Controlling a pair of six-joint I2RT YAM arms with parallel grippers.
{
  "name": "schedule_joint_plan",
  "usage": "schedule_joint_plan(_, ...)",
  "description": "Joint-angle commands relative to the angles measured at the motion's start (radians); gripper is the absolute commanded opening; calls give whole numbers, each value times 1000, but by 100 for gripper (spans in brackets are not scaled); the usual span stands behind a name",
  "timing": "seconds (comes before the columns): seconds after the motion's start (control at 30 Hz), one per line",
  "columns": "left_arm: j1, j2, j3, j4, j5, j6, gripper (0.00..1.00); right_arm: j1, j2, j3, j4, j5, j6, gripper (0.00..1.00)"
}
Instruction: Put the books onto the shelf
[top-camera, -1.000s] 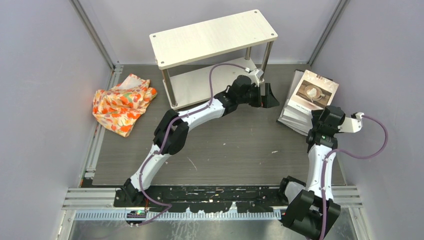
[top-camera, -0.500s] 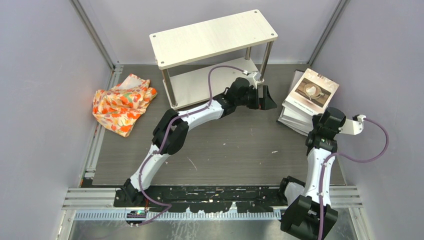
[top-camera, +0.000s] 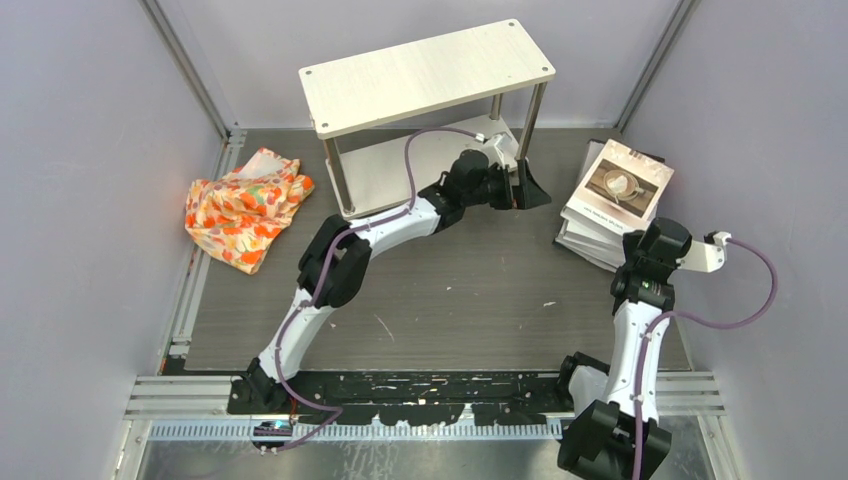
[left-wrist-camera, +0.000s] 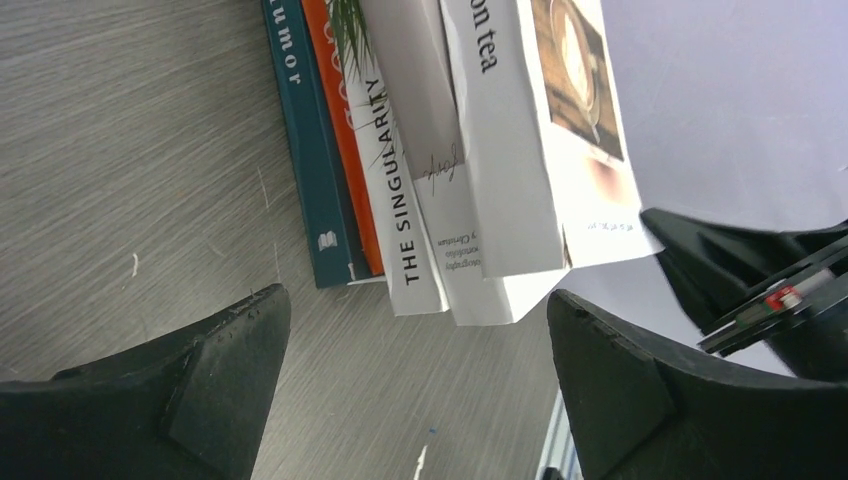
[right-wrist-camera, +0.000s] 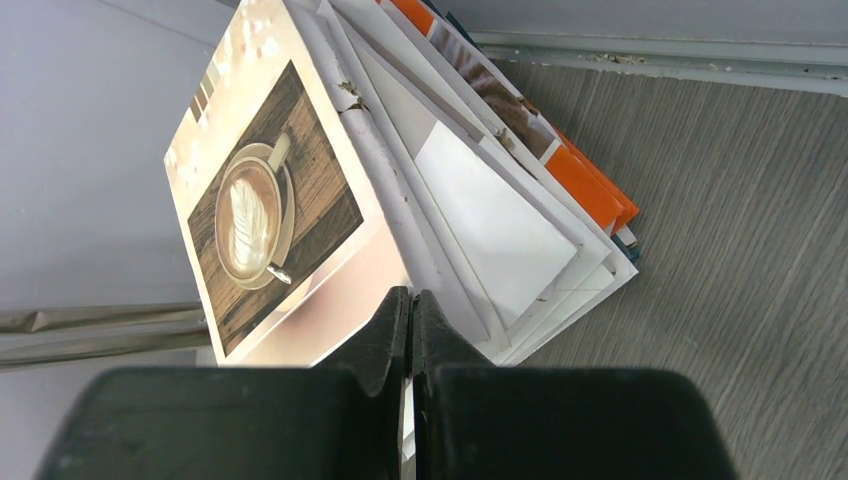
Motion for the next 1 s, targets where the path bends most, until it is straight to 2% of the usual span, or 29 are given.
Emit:
schedule_joint_plan(0.0,14,-66,0,139,33,-73,100,-1,-31,41,-51,-54,-7,1)
schedule_joint_plan(0.4,25,-33,34,172,173,-155,100,3,-128,42,-122,-145,34,1)
schedule_joint_plan(0.67,21,52,126,183,263,-226,100,9,-176,41,-175,-171,43,1)
schedule_joint_plan(0.97,-11,141,243,104,326,-208,100,12,-200,48,-205,-199,37,1)
